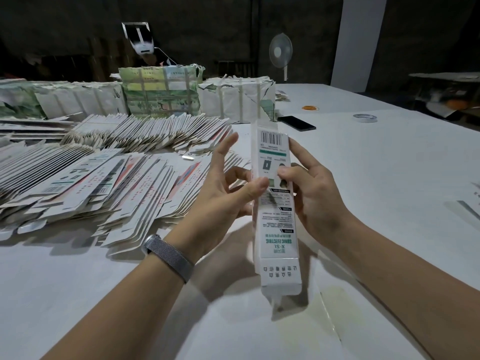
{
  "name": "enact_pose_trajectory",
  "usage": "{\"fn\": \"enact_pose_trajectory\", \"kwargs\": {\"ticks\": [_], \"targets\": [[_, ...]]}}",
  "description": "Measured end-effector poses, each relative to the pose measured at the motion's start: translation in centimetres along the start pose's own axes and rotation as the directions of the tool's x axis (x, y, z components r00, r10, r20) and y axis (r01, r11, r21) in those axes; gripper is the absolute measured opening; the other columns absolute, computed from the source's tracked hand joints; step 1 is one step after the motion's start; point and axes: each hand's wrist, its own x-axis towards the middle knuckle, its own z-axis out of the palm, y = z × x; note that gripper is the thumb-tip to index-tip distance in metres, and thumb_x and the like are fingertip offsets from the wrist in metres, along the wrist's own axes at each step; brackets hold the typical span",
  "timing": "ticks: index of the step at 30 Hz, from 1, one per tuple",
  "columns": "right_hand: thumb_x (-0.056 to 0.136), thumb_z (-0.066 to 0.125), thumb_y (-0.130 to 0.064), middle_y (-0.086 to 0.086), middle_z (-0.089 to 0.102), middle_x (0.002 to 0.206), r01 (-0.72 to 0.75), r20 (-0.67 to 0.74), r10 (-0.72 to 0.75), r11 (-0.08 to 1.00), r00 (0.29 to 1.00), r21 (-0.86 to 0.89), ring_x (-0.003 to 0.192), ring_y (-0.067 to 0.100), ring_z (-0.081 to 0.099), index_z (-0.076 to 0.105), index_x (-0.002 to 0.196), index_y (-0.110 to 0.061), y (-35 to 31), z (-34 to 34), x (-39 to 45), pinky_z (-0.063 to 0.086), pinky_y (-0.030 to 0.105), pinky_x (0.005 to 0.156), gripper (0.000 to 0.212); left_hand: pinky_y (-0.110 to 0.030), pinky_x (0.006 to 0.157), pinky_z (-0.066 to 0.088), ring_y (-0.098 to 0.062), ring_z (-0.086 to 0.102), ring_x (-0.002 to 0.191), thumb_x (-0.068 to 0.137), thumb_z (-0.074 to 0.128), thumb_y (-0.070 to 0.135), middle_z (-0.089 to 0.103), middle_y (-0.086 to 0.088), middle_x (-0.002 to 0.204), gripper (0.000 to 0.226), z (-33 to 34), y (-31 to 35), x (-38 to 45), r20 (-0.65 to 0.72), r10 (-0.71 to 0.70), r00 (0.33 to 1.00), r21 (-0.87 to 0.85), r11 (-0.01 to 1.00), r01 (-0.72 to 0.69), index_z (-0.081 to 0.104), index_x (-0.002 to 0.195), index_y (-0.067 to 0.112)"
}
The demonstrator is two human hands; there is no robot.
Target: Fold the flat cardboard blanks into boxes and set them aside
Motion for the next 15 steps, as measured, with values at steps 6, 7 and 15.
{"fn": "enact_pose_trajectory", "kwargs": {"ticks": [6, 7, 15], "targets": [[0.096, 0.055, -0.001, 0.004, 0.067, 0.077, 0.009, 0.025, -0.006, 0.992, 1.000, -0.129, 0.082, 0.027, 0.069, 0.049, 0.143, -0.030, 0.15, 0.74, -0.50, 0.061, 0.040, 0.074, 0.055, -0.060, 0.085, 0.053, -0.023, 0.070, 0.092, 0.091, 0.058, 0.037, 0.073, -0.007, 0.114, 0.051, 0.14, 0.30, 0.09, -0.084, 0.023, 0.996, 0.092, 0.996, -0.015, 0.050, 0.142, 0.037], [0.095, 0.056, -0.002, 0.005, 0.067, 0.077, 0.006, 0.029, -0.002, 0.991, 1.000, -0.131, 0.081, 0.027, 0.068, 0.050, 0.142, -0.030, 0.12, 0.85, -0.57, 0.060, 0.041, 0.074, 0.054, -0.065, 0.086, 0.051, -0.021, 0.071, 0.091, 0.091, 0.058, 0.036, 0.074, -0.005, 0.111, 0.050, 0.07, 0.32, 0.07, -0.090, 0.029, 0.996, 0.107, 0.994, -0.019, 0.052, 0.140, 0.038], [0.091, 0.055, -0.004, 0.018, 0.072, 0.096, -0.027, -0.006, 0.027, 0.992, 1.000, -0.127, 0.075, 0.024, 0.069, 0.057, 0.121, -0.037, -0.15, 0.77, -0.78, 0.061, 0.034, 0.065, 0.045, -0.032, 0.059, 0.059, -0.035, 0.065, 0.089, 0.086, 0.063, 0.033, 0.062, -0.030, 0.123, 0.044, 0.40, 0.17, -0.01, -0.058, -0.020, 0.998, 0.027, 0.999, 0.022, 0.062, 0.130, 0.028]]}}
